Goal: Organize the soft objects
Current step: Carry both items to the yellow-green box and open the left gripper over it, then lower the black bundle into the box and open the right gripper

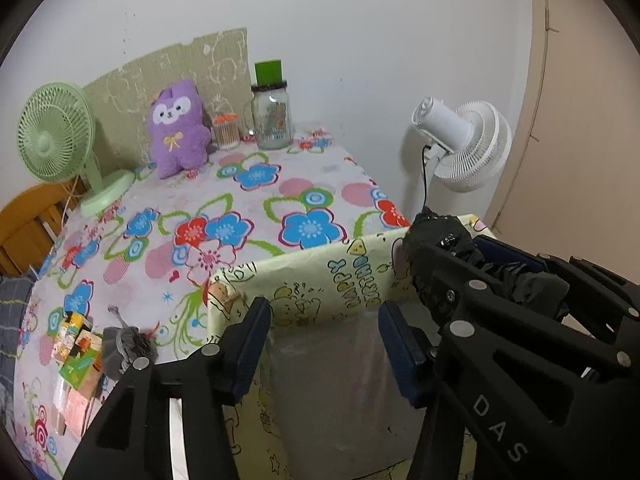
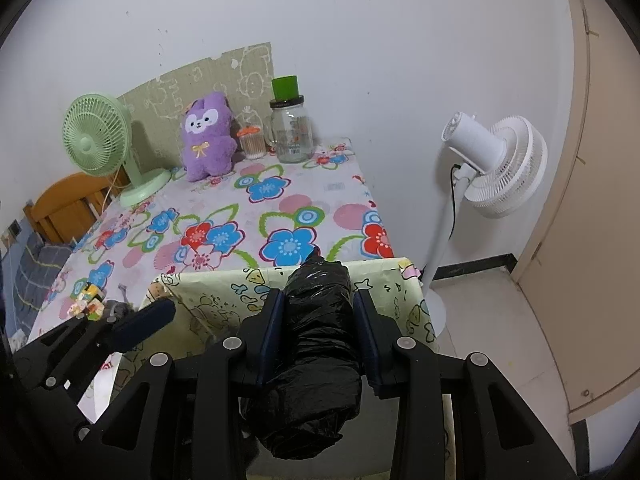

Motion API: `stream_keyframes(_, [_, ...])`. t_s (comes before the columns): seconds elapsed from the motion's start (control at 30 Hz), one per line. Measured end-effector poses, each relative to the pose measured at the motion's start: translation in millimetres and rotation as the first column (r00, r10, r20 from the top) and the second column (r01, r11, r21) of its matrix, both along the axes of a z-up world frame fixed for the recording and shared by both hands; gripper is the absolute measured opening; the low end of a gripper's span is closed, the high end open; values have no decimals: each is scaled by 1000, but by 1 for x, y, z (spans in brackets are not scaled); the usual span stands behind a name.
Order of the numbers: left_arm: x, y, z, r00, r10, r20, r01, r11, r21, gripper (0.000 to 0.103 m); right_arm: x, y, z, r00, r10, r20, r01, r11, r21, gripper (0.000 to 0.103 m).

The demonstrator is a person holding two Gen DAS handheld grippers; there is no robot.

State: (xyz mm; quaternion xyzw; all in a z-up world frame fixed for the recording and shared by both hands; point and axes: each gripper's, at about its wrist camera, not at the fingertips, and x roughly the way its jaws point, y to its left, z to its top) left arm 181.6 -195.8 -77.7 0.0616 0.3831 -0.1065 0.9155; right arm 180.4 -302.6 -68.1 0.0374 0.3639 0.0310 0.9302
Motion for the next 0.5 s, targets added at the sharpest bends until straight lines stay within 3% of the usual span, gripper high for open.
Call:
stream_keyframes(0.1, [-1, 0, 0, 1000, -12, -11, 12, 1000, -6, 66, 2, 0, -2, 1000, 7, -17, -7, 1000, 11, 50])
stream_keyframes(0.13, [-1, 0, 0, 1000, -15, -14, 15, 1000, -7, 69, 2, 0, -2, 1000, 6, -15, -5, 1000, 14, 58])
stream_keyframes(0.23, [-1, 1, 0, 1000, -18, -20, 18, 1000, -8, 70, 0, 1, -1, 1000, -3, -4, 3, 1000, 11, 71])
stream_keyframes(0.37, [-4, 5, 3, 1000, -19, -25, 18, 1000, -21, 70, -2, 4, 2, 1000, -3, -2, 3, 1000, 19, 76])
stream_keyframes(0.5, [-9, 8, 12, 999, -47, -9, 47, 999, -16, 79, -8, 8, 11, 1000, -17, 20, 17, 1000, 24, 81])
